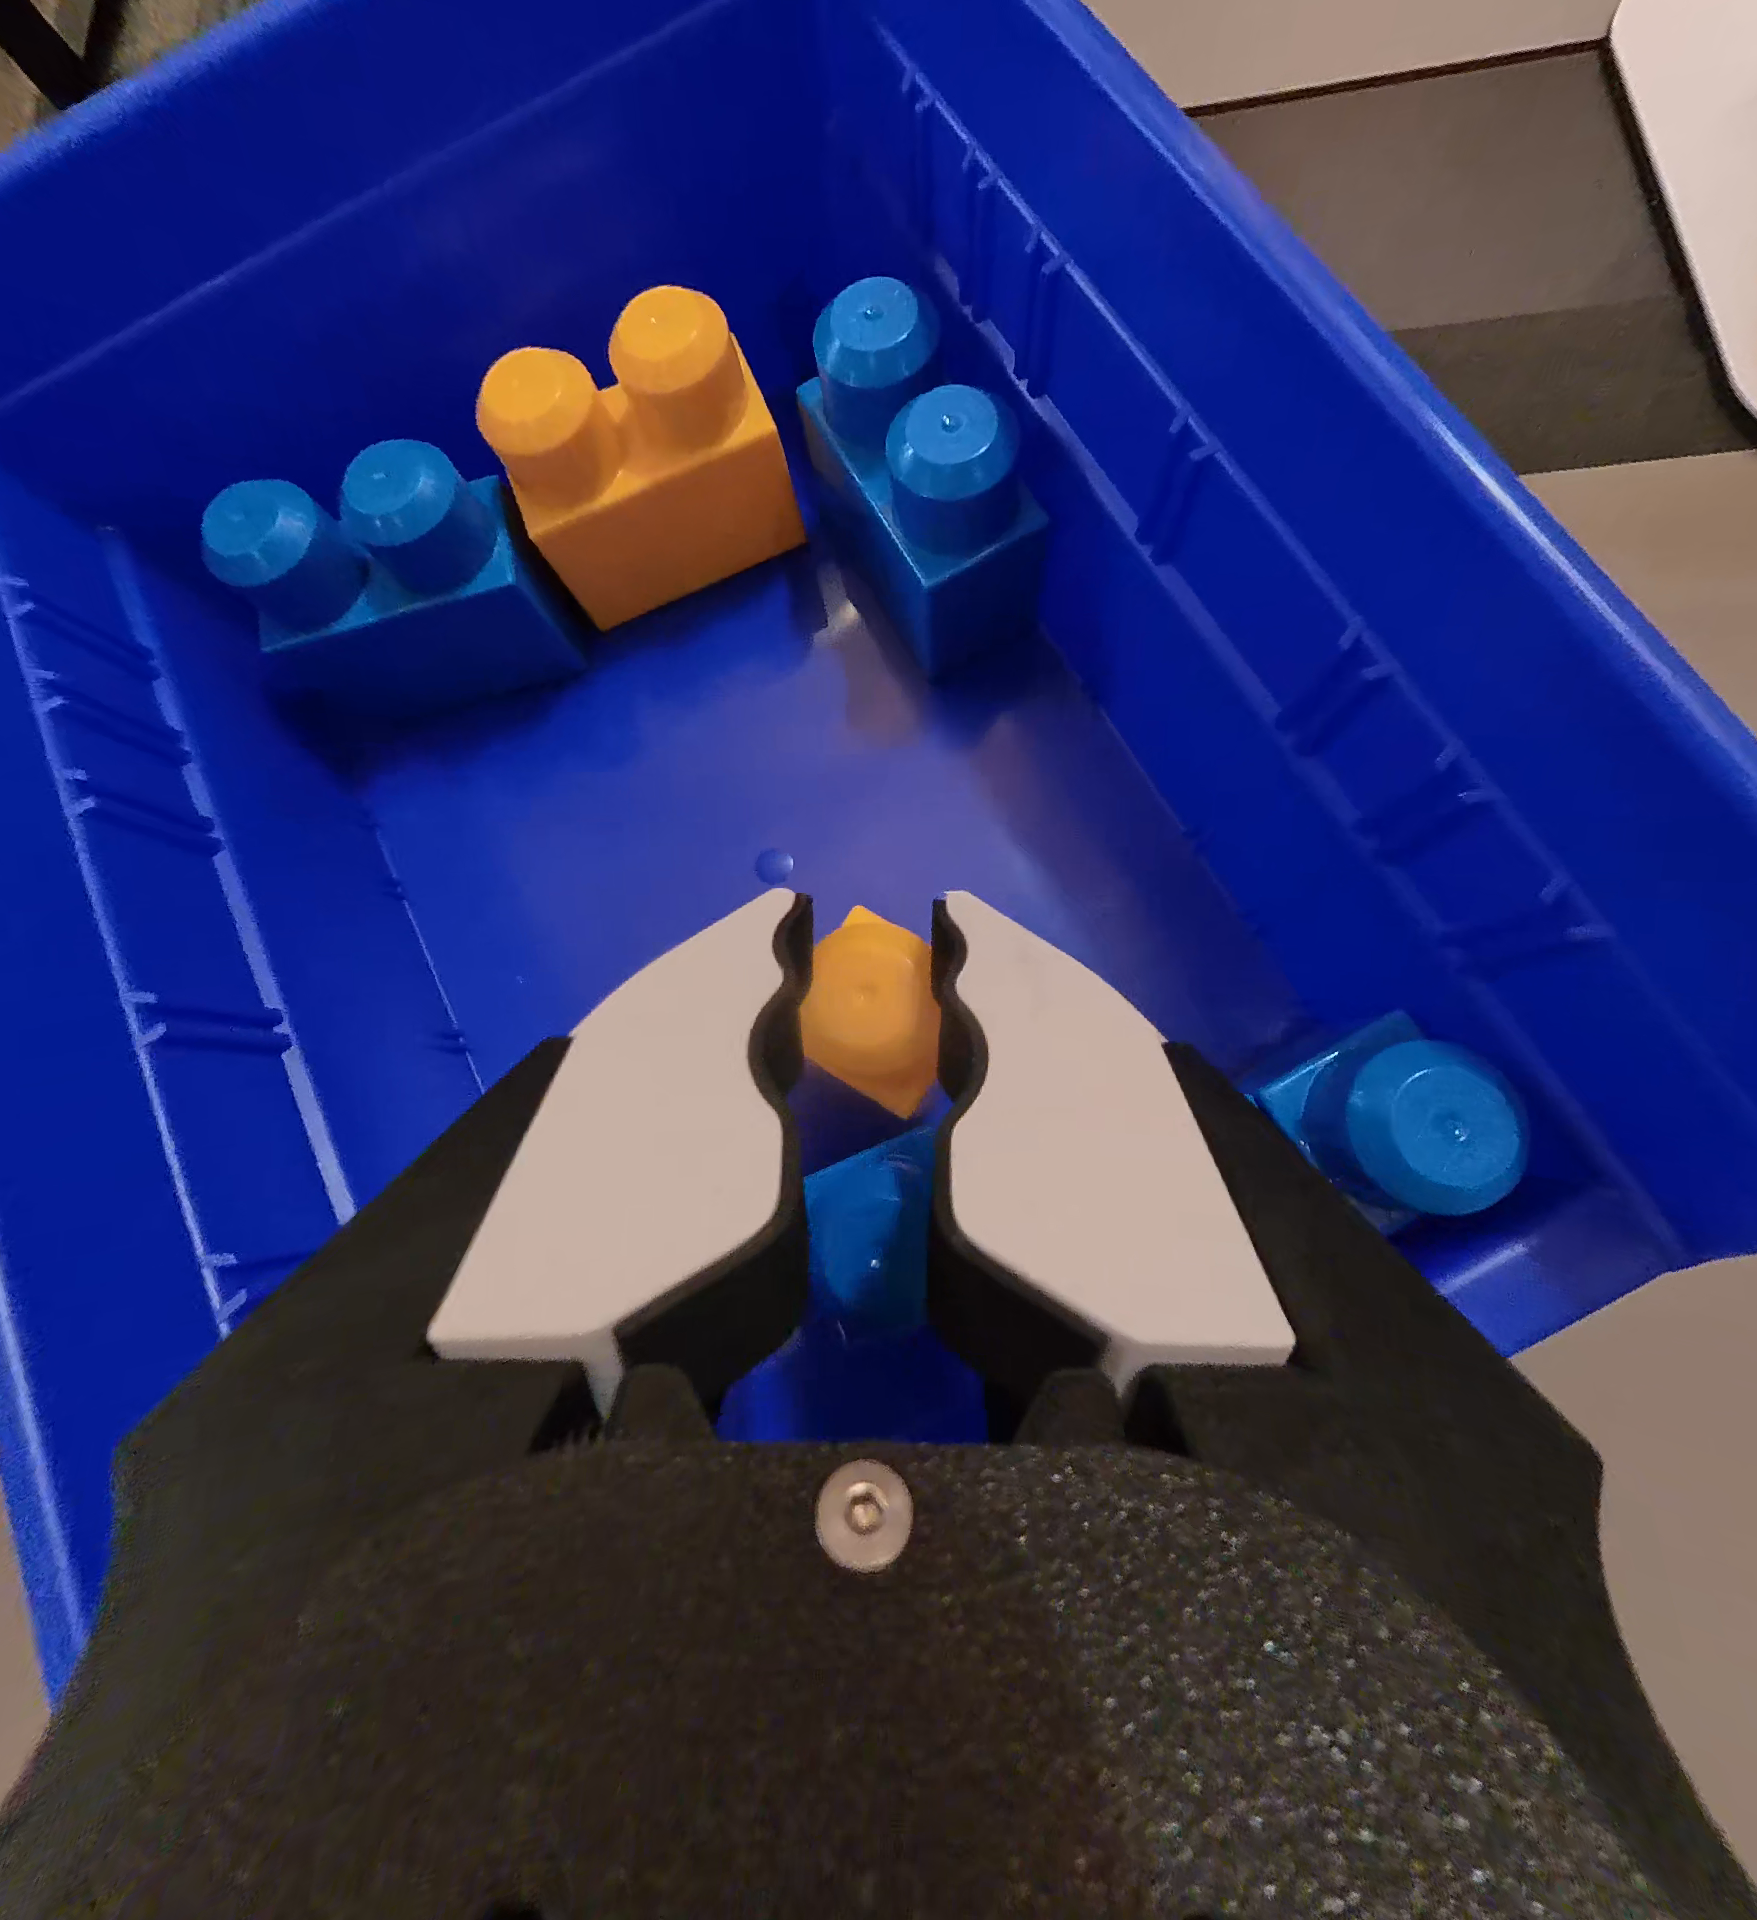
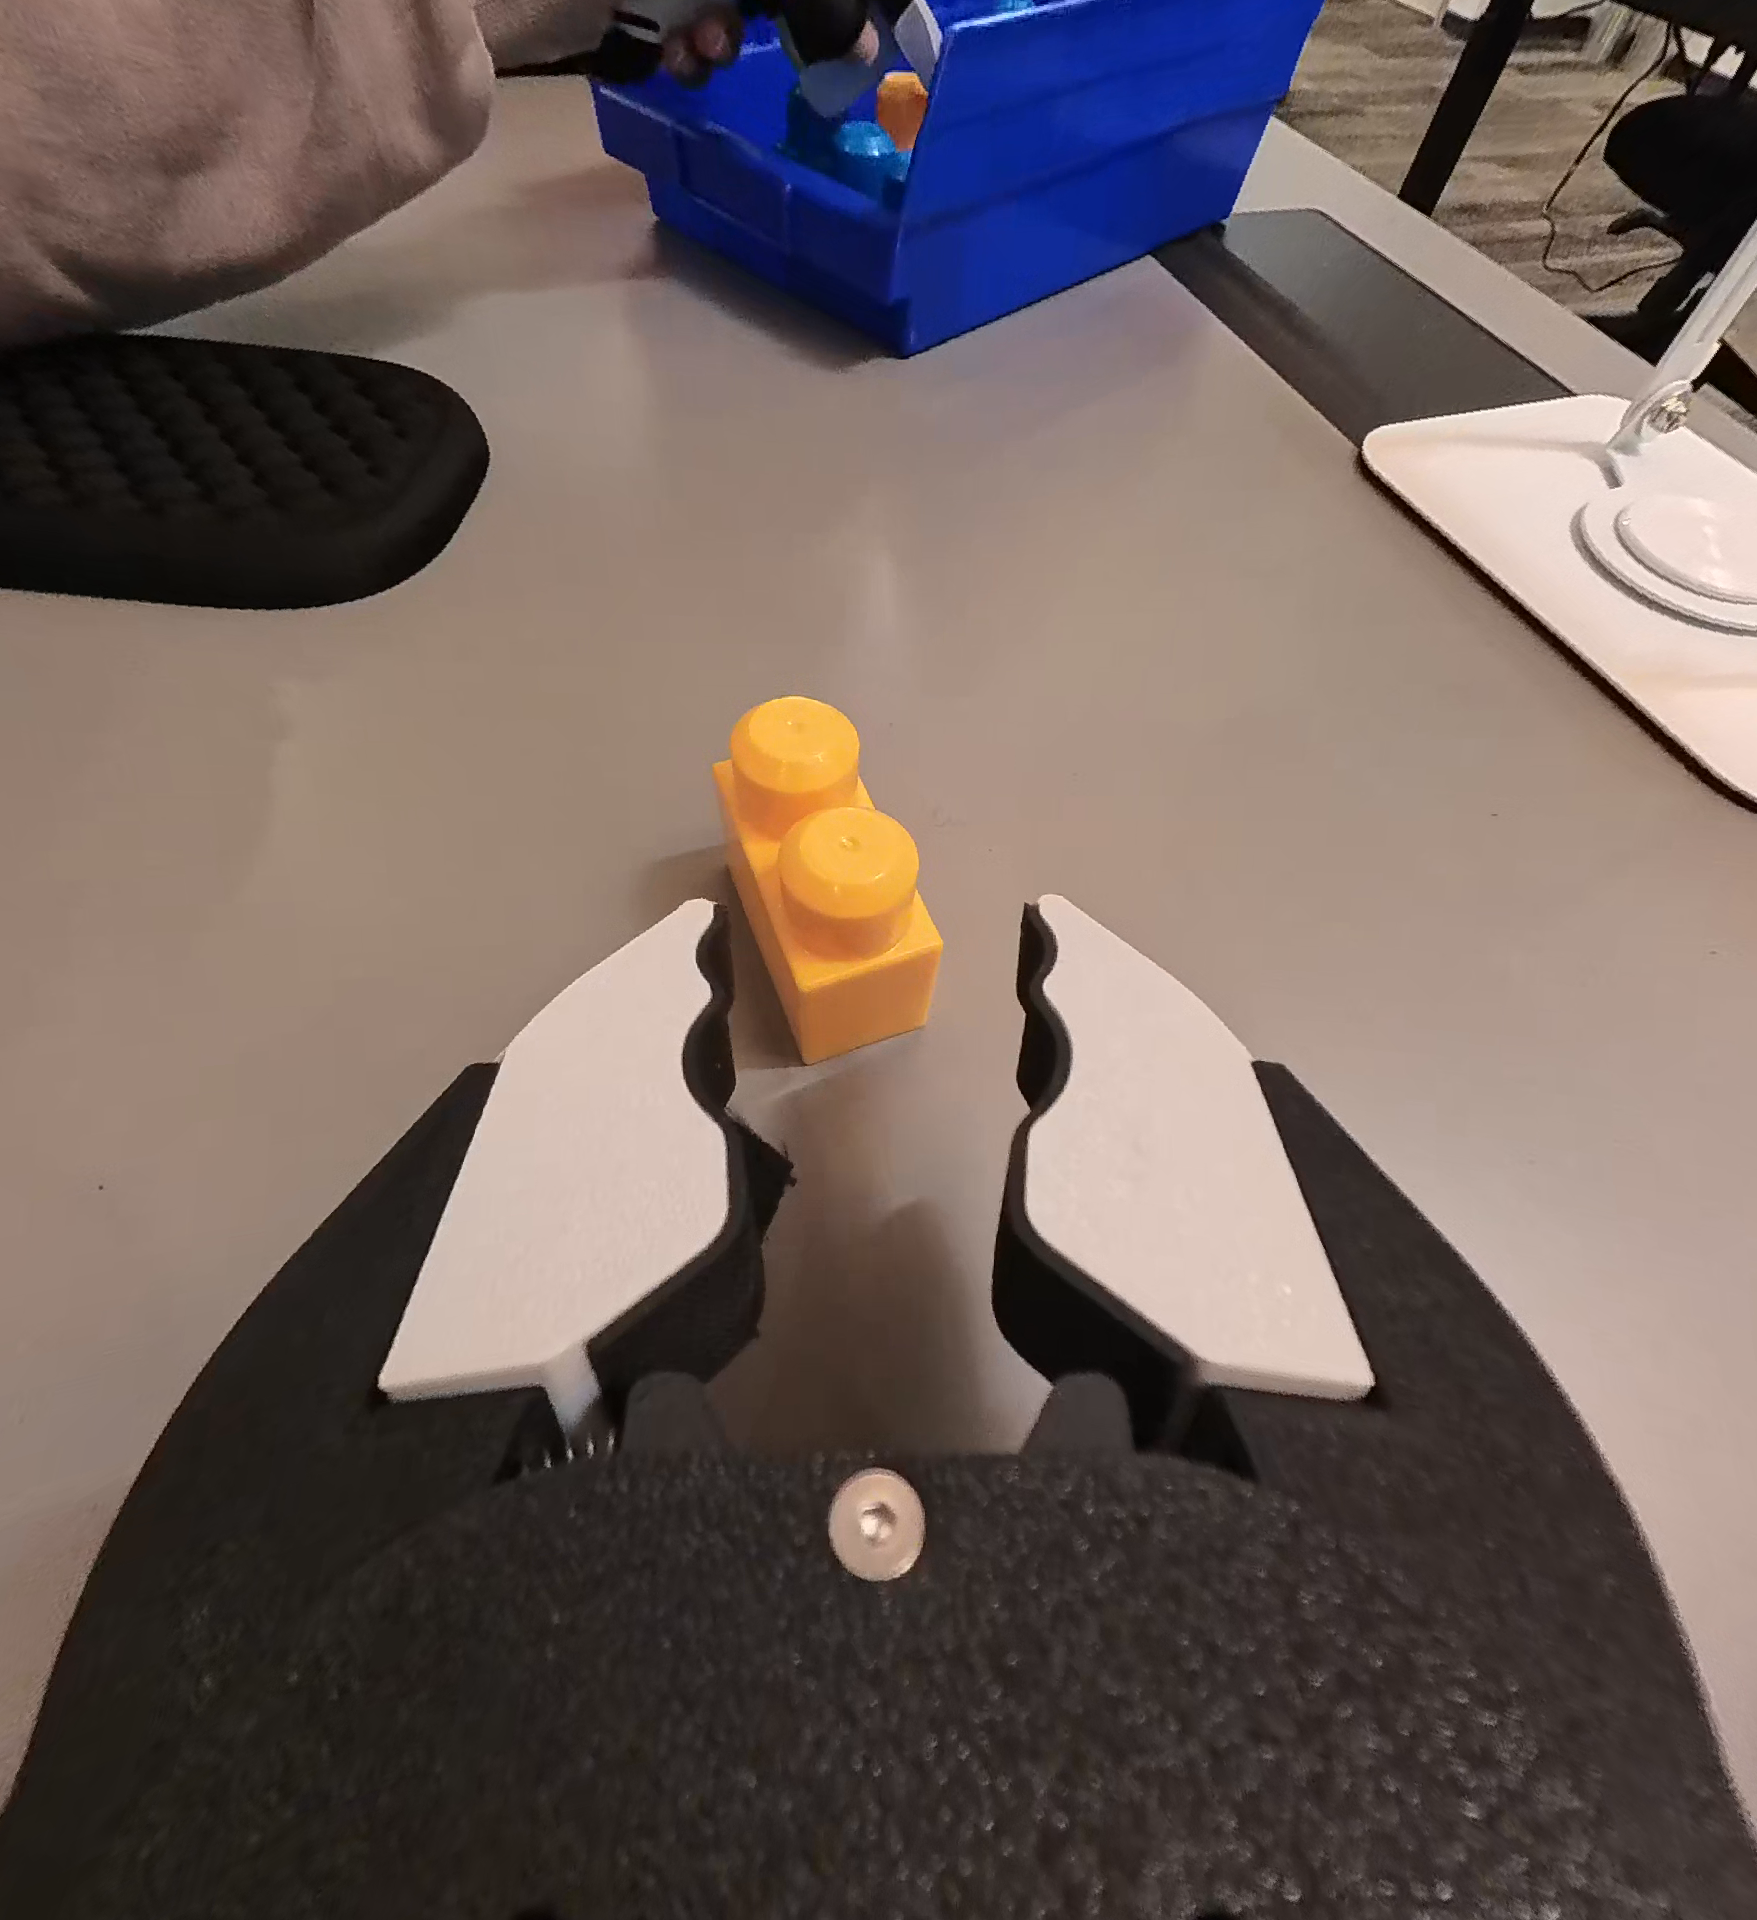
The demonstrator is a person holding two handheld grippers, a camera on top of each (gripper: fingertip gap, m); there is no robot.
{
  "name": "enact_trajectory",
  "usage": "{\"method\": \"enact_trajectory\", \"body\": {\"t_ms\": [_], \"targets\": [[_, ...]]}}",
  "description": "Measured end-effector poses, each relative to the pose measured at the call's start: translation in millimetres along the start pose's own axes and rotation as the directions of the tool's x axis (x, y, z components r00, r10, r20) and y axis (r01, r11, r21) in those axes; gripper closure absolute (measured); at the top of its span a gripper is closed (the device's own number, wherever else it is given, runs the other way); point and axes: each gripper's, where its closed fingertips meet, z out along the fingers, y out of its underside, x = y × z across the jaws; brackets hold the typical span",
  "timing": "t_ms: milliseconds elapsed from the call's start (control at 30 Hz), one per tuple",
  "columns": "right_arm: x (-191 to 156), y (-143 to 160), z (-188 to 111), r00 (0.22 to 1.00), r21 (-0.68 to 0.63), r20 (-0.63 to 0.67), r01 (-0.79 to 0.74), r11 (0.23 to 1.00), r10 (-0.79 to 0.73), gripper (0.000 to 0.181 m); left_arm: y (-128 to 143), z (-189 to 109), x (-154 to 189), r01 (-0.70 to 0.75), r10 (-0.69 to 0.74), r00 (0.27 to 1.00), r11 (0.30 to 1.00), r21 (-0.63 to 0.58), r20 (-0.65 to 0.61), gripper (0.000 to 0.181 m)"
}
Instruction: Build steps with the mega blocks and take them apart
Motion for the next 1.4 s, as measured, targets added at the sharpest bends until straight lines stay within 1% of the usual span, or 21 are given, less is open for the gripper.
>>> {"method": "enact_trajectory", "body": {"t_ms": [167,267,367,467,500,533,633,667,833,967,1100,1167,1233,1300,1400], "targets": [[1,-1,-1,1.000,0.007,-0.003,-0.004,1.000,0.004,0.129,-4,-7,-4,0.011,-0.012,1.000,0.999,0.030,0.015,0.144],[0,-1,-1,1.000,0.005,-0.002,-0.001,1.000,0.001,0.129,-1,-5,-7,0.019,-0.019,1.000,1.000,0.002,0.015,0.132],[0,-2,-1,1.000,0.006,-0.002,0.000,1.000,0.000,0.129,5,-1,-4,0.027,-0.027,1.000,0.999,-0.036,-0.008,0.125],[1,-2,-1,1.000,0.008,-0.005,-0.003,1.000,0.003,0.129,12,3,0,0.017,-0.018,1.000,0.997,-0.073,-0.019,0.128],[1,-2,-2,1.000,0.008,-0.007,-0.003,1.000,0.003,0.130,14,5,1,0.012,-0.014,1.000,0.997,-0.081,-0.021,0.133],[1,-2,-2,1.000,0.007,-0.007,-0.004,1.000,0.004,0.130,15,6,1,0.006,-0.007,1.000,0.997,-0.083,-0.019,0.142],[2,-2,-2,1.000,0.009,-0.010,-0.004,1.000,0.004,0.130,14,5,1,0.001,-0.003,1.000,0.997,-0.080,-0.024,0.146],[2,-2,-3,1.000,0.011,-0.011,-0.005,1.000,0.005,0.130,11,4,0,0.003,-0.005,1.000,0.998,-0.064,-0.023,0.150],[2,-4,-3,1.000,0.016,-0.013,-0.006,1.000,0.007,0.130,-3,-10,-3,-0.030,0.030,0.999,1.000,-0.005,0.013,0.150],[4,-6,-5,1.000,0.028,-0.023,-0.005,1.000,0.005,0.130,-24,-32,4,-0.072,0.071,0.997,0.995,0.074,0.026,0.150],[7,-12,-8,0.999,0.052,-0.039,-0.003,0.999,0.006,0.130,-47,-64,34,-0.169,0.171,0.985,0.972,0.160,0.004,0.150],[8,-15,-9,0.999,0.065,-0.045,-0.005,0.998,0.008,0.130,-55,-81,59,-0.230,0.240,0.970,0.952,0.201,-0.026,0.150],[8,-17,-9,0.999,0.073,-0.050,-0.004,0.997,0.007,0.131,-59,-99,91,-0.287,0.317,0.944,0.926,0.245,-0.090,0.150],[8,-19,-10,0.999,0.079,-0.053,-0.001,0.997,0.005,0.131,-57,-116,129,-0.335,0.394,0.901,0.898,0.286,-0.180,0.150],[7,-22,-9,0.998,0.088,-0.055,0.000,0.996,0.005,0.131,-41,-137,191,-0.390,0.499,0.796,0.856,0.340,-0.343,0.150]]}}
